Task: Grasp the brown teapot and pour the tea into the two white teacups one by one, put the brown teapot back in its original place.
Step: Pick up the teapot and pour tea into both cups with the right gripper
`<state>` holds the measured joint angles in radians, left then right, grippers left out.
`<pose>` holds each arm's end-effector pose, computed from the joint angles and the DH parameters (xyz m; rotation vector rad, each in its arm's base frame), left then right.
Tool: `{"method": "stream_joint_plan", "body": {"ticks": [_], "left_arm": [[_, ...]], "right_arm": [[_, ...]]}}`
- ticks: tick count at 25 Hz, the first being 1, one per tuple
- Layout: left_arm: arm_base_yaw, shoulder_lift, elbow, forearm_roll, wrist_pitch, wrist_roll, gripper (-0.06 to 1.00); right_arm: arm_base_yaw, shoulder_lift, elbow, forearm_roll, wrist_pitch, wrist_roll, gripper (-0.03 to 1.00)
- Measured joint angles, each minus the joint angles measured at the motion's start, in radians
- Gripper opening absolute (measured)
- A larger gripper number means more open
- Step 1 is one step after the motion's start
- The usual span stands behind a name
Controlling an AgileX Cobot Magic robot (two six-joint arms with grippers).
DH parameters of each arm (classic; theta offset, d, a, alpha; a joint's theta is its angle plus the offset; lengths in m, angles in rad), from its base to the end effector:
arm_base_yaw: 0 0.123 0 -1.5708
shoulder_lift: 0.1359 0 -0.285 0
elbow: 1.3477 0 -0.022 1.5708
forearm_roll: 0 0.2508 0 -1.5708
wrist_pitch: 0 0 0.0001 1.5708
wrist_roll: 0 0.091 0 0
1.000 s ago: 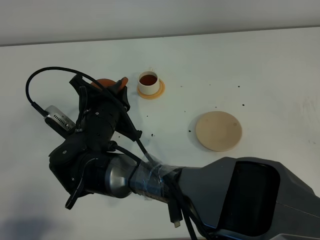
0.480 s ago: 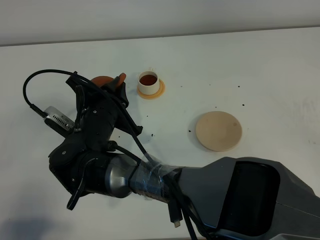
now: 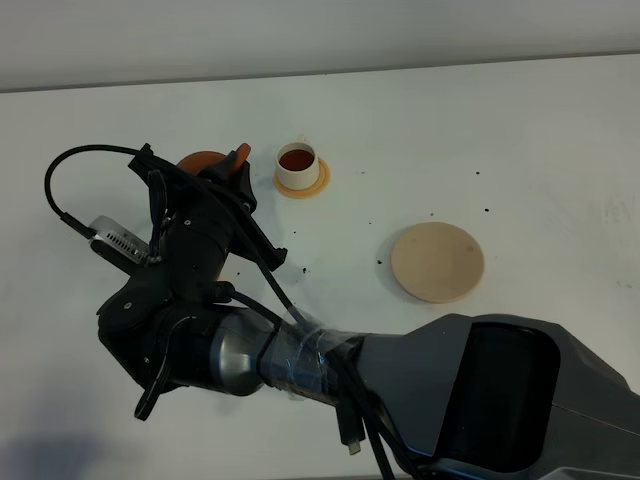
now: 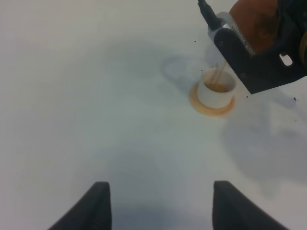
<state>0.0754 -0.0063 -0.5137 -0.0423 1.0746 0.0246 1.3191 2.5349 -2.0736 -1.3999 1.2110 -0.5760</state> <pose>-0.0078 -0.0040 0.2800 -0.0489 2.0369 0.0122 0.2108 0.4826 0.1559 -2.0983 0.7183 -1.5607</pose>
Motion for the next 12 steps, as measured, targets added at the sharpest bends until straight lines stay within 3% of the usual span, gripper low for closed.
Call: {"method": "stream_joint_plan", "body": {"ticks": [12], "left_arm": [[0.000,0.000,0.000,0.000,0.000,0.000,0.47]], "right_arm": [[0.000,0.000,0.000,-0.044,0.000,-0.046,0.09]]}}
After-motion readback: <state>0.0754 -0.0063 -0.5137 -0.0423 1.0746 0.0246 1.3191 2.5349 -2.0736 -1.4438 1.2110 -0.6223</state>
